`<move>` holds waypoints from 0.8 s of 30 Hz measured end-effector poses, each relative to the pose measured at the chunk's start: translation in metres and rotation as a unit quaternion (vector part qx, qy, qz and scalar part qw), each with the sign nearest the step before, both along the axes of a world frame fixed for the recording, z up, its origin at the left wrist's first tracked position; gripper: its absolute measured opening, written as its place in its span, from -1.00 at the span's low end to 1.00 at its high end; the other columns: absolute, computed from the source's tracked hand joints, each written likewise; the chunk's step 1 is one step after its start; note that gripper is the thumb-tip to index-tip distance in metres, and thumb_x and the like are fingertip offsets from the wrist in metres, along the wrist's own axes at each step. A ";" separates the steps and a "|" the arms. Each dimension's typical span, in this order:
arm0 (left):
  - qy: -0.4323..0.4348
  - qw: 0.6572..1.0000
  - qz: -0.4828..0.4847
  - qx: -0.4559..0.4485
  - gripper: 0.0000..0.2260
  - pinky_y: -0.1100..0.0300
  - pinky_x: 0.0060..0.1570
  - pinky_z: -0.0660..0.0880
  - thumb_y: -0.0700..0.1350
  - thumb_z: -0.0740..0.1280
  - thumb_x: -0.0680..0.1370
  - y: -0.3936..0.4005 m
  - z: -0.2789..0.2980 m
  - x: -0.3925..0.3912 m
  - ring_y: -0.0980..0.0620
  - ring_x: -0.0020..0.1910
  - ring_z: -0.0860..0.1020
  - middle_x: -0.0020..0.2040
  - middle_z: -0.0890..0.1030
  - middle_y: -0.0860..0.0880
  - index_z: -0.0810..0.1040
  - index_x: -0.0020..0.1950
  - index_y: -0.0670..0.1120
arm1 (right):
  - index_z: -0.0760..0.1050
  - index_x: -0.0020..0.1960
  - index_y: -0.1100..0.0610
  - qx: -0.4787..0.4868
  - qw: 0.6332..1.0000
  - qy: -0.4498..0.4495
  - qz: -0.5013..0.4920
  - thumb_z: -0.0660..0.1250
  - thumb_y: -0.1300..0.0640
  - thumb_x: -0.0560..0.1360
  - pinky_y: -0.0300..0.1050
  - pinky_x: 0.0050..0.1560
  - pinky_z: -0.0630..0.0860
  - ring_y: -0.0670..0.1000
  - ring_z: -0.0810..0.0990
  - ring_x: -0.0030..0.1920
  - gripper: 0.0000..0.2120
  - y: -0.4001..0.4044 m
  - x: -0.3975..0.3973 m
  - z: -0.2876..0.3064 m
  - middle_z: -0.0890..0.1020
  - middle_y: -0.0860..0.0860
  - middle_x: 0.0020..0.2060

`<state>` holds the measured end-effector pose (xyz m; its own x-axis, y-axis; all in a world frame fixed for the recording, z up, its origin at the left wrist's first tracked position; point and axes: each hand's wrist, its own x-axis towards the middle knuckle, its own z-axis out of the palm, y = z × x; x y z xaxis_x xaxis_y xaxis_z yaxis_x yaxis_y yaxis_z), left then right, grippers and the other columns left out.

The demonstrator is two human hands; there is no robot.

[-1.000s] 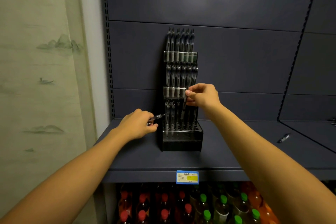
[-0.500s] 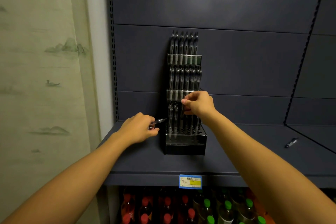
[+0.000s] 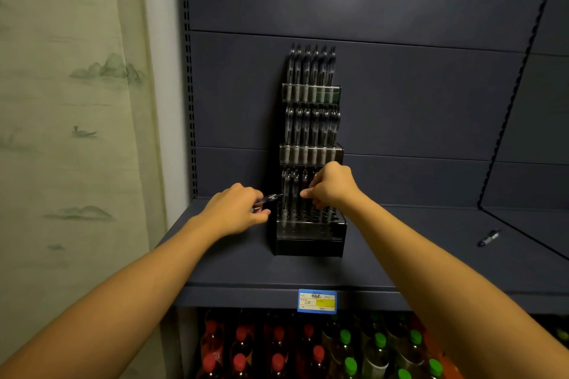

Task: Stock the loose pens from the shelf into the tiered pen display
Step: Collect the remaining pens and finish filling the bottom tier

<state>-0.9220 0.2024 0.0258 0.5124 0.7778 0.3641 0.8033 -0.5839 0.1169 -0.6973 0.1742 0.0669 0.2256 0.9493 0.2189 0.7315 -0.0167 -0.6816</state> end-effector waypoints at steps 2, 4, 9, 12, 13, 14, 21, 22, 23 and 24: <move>-0.002 1.000 -0.003 -0.002 -0.70 0.14 -0.38 0.35 0.11 0.35 0.60 0.000 0.001 0.003 0.06 -0.33 0.48 -0.31 0.51 0.04 0.38 -0.26 0.05 | 0.64 -0.13 0.22 0.032 0.999 0.007 0.007 0.55 0.10 0.47 0.02 0.00 0.70 0.07 0.73 -0.19 -0.81 -0.003 -0.001 -0.004 0.70 0.15 -0.25; -0.005 1.000 -0.007 -0.006 -0.72 0.15 -0.39 0.35 0.11 0.35 0.59 0.000 0.002 0.006 0.06 -0.32 0.50 -0.30 0.52 0.04 0.41 -0.24 0.05 | 0.63 -0.14 0.19 0.074 0.997 0.023 0.019 0.53 0.07 0.49 0.06 0.02 0.69 0.04 0.71 -0.18 -0.81 -0.006 -0.002 -0.008 0.69 0.10 -0.26; -0.013 1.000 -0.010 -0.009 -0.76 0.16 -0.41 0.32 0.11 0.36 0.59 -0.002 0.003 0.015 0.07 -0.33 0.50 -0.29 0.53 0.05 0.45 -0.21 0.05 | 0.64 -0.07 0.16 0.073 0.993 0.042 0.088 0.55 0.04 0.47 -0.05 -0.14 0.71 0.05 0.73 -0.19 -0.80 -0.020 -0.007 -0.008 0.71 0.08 -0.20; -0.016 1.000 -0.017 -0.015 -0.79 0.15 -0.38 0.37 0.09 0.36 0.57 -0.005 0.004 0.021 0.04 -0.33 0.51 -0.28 0.53 0.03 0.47 -0.20 0.05 | 0.66 0.02 0.18 0.020 0.986 0.071 0.152 0.57 0.07 0.45 -0.20 -0.23 0.65 -0.04 0.71 -0.24 -0.77 -0.026 -0.010 -0.008 0.71 0.07 -0.19; -0.013 1.000 -0.017 -0.013 -0.79 0.14 -0.37 0.38 0.08 0.37 0.55 -0.007 0.005 0.023 0.03 -0.32 0.50 -0.28 0.52 0.02 0.45 -0.22 0.05 | 0.66 0.05 0.19 0.007 0.983 0.077 0.166 0.57 0.09 0.45 -0.20 -0.23 0.64 -0.04 0.71 -0.24 -0.75 -0.027 -0.010 -0.009 0.71 0.08 -0.19; -0.008 1.000 -0.016 -0.011 -0.80 0.14 -0.37 0.38 0.06 0.37 0.54 -0.008 0.005 0.025 0.01 -0.32 0.50 -0.28 0.51 0.02 0.44 -0.23 0.05 | 0.66 0.06 0.21 -0.001 0.981 0.082 0.173 0.56 0.11 0.45 -0.19 -0.21 0.65 -0.03 0.71 -0.24 -0.74 -0.028 -0.011 -0.011 0.72 0.10 -0.18; -0.008 1.000 -0.026 -0.006 -0.84 0.14 -0.38 0.34 0.04 0.35 0.53 -0.017 0.007 0.032 0.03 -0.33 0.47 -0.29 0.50 0.03 0.50 -0.17 -0.01 | 0.65 0.02 0.27 -0.006 0.971 0.153 0.183 0.51 0.20 0.50 -0.10 -0.15 0.67 0.05 0.73 -0.20 -0.84 -0.032 -0.011 -0.015 0.73 0.16 -0.20; -0.009 1.000 -0.025 -0.006 -0.82 0.14 -0.38 0.34 0.04 0.35 0.54 -0.017 0.007 0.032 0.03 -0.34 0.47 -0.29 0.51 0.03 0.49 -0.18 -0.01 | 0.66 0.01 0.27 -0.004 0.971 0.160 0.180 0.51 0.20 0.50 -0.09 -0.14 0.66 0.06 0.72 -0.19 -0.84 -0.032 -0.011 -0.015 0.73 0.17 -0.19; -0.011 1.000 -0.024 -0.007 -0.81 0.14 -0.38 0.34 0.05 0.35 0.54 -0.018 0.008 0.032 0.02 -0.34 0.47 -0.29 0.51 0.02 0.48 -0.20 -0.01 | 0.66 0.01 0.27 -0.002 0.971 0.163 0.177 0.51 0.19 0.50 -0.09 -0.14 0.66 0.07 0.72 -0.19 -0.84 -0.033 -0.010 -0.015 0.73 0.18 -0.18; -0.012 1.000 -0.024 -0.009 -0.80 0.14 -0.38 0.34 0.05 0.35 0.54 -0.018 0.008 0.031 0.02 -0.34 0.47 -0.30 0.51 0.02 0.47 -0.22 0.00 | 0.67 0.01 0.28 0.002 0.971 0.166 0.173 0.51 0.19 0.50 -0.10 -0.14 0.66 0.07 0.72 -0.19 -0.84 -0.034 -0.010 -0.015 0.73 0.19 -0.16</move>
<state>-0.8905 0.1842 0.0338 0.5401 0.7591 0.3635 0.7714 -0.6192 0.1468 -0.7076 0.1404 0.0516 -0.0476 0.9802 0.1921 0.4326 0.1936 -0.8806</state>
